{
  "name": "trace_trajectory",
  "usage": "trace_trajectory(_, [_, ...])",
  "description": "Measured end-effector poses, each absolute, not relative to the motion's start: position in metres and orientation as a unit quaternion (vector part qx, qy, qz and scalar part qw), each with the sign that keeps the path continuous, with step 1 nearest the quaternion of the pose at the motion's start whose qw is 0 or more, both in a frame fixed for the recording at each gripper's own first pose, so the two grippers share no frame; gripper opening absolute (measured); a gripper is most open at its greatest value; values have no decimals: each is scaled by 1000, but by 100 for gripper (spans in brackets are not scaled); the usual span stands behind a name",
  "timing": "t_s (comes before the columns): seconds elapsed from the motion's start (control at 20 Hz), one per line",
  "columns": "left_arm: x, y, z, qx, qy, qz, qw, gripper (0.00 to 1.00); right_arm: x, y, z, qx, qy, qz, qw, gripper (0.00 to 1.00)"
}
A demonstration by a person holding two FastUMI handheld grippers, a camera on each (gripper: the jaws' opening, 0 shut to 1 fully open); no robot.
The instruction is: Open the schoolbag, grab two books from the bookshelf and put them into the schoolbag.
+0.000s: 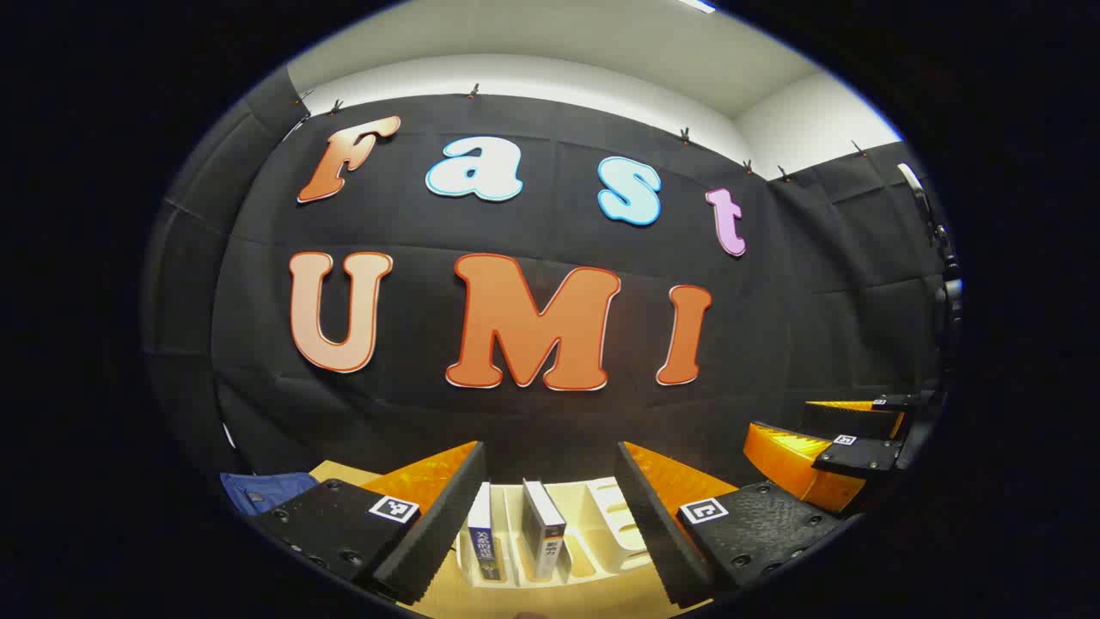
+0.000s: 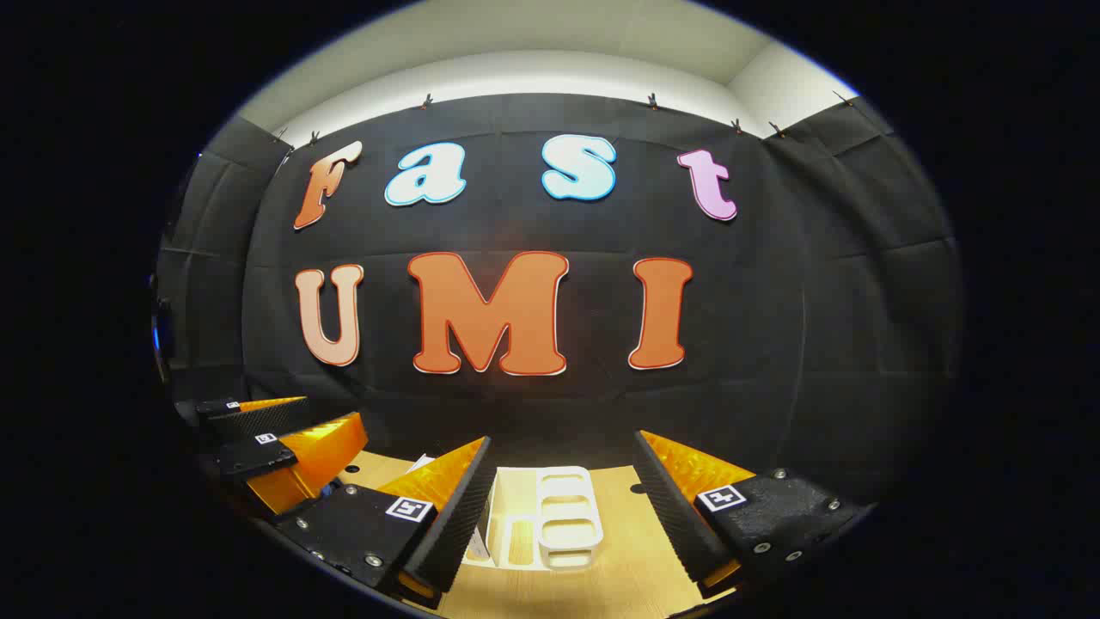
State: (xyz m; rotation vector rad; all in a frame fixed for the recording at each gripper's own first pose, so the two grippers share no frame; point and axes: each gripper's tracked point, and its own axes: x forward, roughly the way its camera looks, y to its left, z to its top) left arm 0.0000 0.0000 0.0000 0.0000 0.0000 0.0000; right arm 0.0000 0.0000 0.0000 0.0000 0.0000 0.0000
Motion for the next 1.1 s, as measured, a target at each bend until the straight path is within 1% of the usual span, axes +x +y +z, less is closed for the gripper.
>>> trace_trajectory(0.1, [8, 16, 1, 7, -12, 19, 1000, 94, 11, 8, -1, -1, -12, 17, 1000, 96])
trace_trajectory(0.4, [26, 29, -19, 12, -16, 35, 999, 94, 49, 14, -12, -6, -27, 40, 999, 96])
trace_trajectory(0.55, [30, 40, -31, 13, -12, 63, 998, 94, 61, 16, -23, -10, -22, 63, 998, 96])
trace_trajectory(0.6, [30, 44, -36, 15, -11, 75, 997, 95, 64, 16, -26, -9, -17, 66, 998, 96])
trace_trajectory(0.7, [31, 46, -40, 16, -13, 88, 996, 94, 66, 15, -31, -6, -17, 72, 997, 96])
trace_trajectory(0.9, [32, 47, -49, 17, -10, 82, 996, 94, 70, 22, -32, -8, -24, 71, 997, 96])
trace_trajectory(1.1, [32, 59, -53, 37, -9, 53, 998, 94, 72, 32, -30, -19, -38, 41, 998, 96])
